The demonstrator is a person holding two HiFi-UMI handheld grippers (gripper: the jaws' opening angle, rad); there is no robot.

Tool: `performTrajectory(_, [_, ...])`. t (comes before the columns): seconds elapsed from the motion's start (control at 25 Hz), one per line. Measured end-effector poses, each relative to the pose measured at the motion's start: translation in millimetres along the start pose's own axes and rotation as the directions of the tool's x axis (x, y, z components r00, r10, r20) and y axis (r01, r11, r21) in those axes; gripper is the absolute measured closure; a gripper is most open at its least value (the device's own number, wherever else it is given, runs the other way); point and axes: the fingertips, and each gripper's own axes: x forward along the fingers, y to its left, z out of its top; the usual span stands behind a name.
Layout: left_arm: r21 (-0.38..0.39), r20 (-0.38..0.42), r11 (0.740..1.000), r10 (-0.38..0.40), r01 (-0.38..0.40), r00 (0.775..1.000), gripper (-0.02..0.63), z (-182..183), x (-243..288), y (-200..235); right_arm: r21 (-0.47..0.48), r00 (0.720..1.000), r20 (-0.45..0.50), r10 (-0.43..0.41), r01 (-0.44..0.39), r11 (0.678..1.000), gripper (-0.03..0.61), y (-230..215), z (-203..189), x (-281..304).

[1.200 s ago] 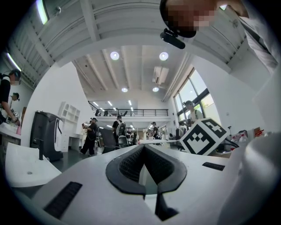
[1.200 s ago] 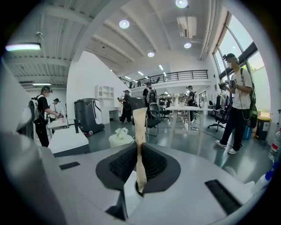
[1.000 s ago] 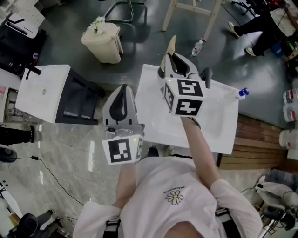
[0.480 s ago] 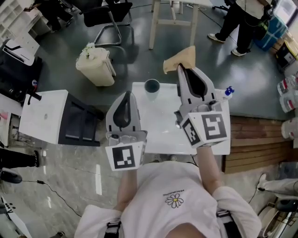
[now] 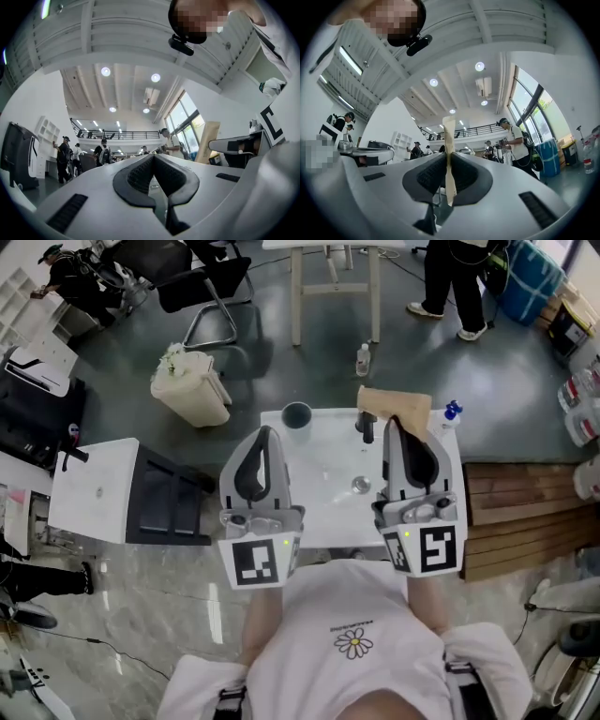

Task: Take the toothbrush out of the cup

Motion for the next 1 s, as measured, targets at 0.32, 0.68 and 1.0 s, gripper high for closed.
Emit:
performTrajectory(0.32, [0.010,-0.007,1.000,-0.005,0.005,1.000,0.598,1.8,-3.7,-5.3,-0.022,1.000,-0.024,-0.008,0.008,1.000,0.549,-3.8,-3.4,-4.1])
performTrajectory(0.68, [0.015,-0.012,1.000,0.009,-0.009,1.000,0.598,3.6,-6.9,-4.5,-0.009,0.999,-0.049,-0.002,0.002,1.000,0.549,-5.8,-8.0,-4.2])
performTrajectory(1.0, [0.026,-0.021,1.000,0.017,-0.016,1.000,0.598,0.3,-7.9,-4.5,-0.012,0.999,-0.052,0.004,-0.004,1.000,0.549,-7.4,-11.4,-3.8])
